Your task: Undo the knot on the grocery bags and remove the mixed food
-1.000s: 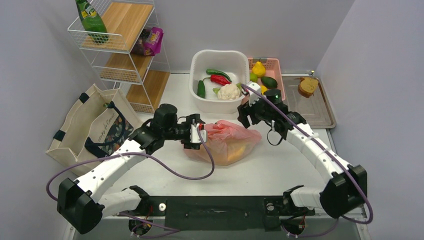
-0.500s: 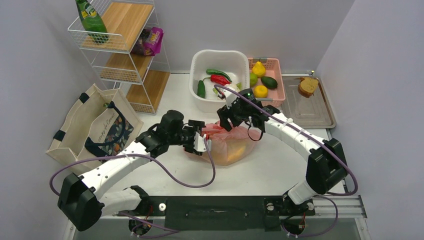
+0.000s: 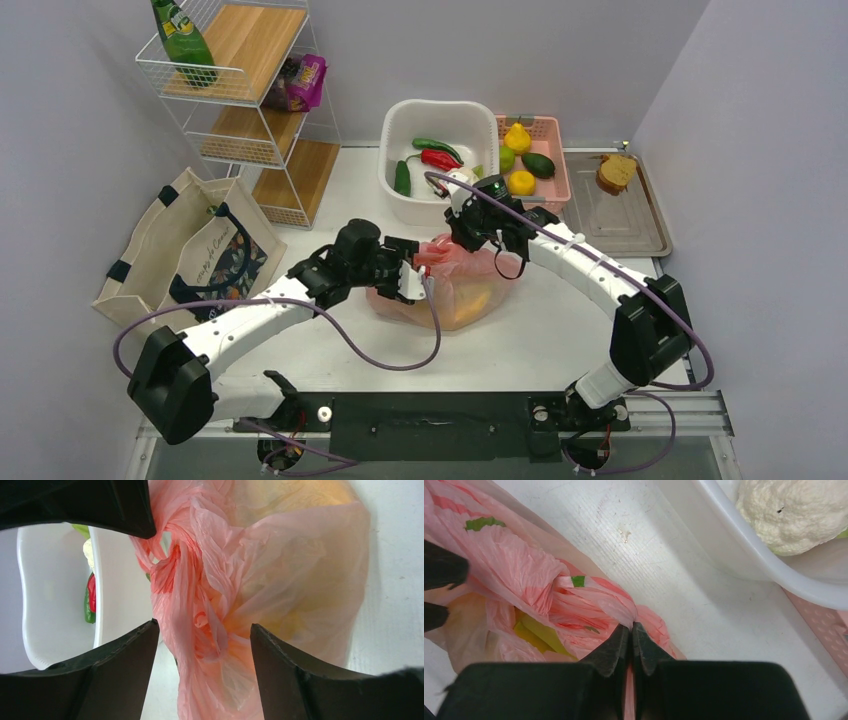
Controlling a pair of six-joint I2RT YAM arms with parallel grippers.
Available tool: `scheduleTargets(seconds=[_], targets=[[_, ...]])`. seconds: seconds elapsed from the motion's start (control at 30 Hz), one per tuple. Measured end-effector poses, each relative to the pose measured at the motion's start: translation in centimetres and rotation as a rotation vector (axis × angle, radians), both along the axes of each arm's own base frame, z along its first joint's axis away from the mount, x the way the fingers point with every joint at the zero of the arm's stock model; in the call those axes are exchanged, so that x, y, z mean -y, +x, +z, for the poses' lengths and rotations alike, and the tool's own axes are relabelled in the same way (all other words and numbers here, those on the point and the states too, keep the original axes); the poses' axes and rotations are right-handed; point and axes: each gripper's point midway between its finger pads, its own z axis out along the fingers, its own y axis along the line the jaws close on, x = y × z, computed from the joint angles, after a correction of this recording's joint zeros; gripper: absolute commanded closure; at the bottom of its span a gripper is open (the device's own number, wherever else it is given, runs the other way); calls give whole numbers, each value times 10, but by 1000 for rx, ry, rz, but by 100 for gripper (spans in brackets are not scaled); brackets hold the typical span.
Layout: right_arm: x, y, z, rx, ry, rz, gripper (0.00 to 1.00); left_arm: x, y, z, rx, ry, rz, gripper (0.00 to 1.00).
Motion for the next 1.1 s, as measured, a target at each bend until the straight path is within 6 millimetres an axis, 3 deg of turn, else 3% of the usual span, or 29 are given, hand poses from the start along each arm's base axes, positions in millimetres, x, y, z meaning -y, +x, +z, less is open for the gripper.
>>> scheduleTargets(seconds=[0.17,0.27,0.4,0.47,0.53,0.63,0.77,0.93,1.03,1.1], targets=[[-1,-3,30,63,49,10,100,12,11,-1,10,-7,17,52],[-3,-5,42,89,71,17,100,23,16,1,29,-13,15,55],[-4,-7,43,87,78,25,100,39,17,-3,70,-7,-6,57],[-4,-7,44,87,80,27,100,46,19,-7,91,3,-9,62],[-5,-7,45,87,83,30,100,50,23,-13,107,20,-1,82],[-2,-6,45,85,83,23,100,47,31,-15,121,35,46,100],[18,-2,50,70,96,-16,100,29,42,-1,63,-7,150,100],[67,8,85,144,134,-130,100,-31,60,59,42,-184,337,100],[81,8,104,193,155,-161,100,-66,63,89,45,-283,421,100],[84,10,110,203,165,-167,100,-84,62,96,22,-322,460,100]])
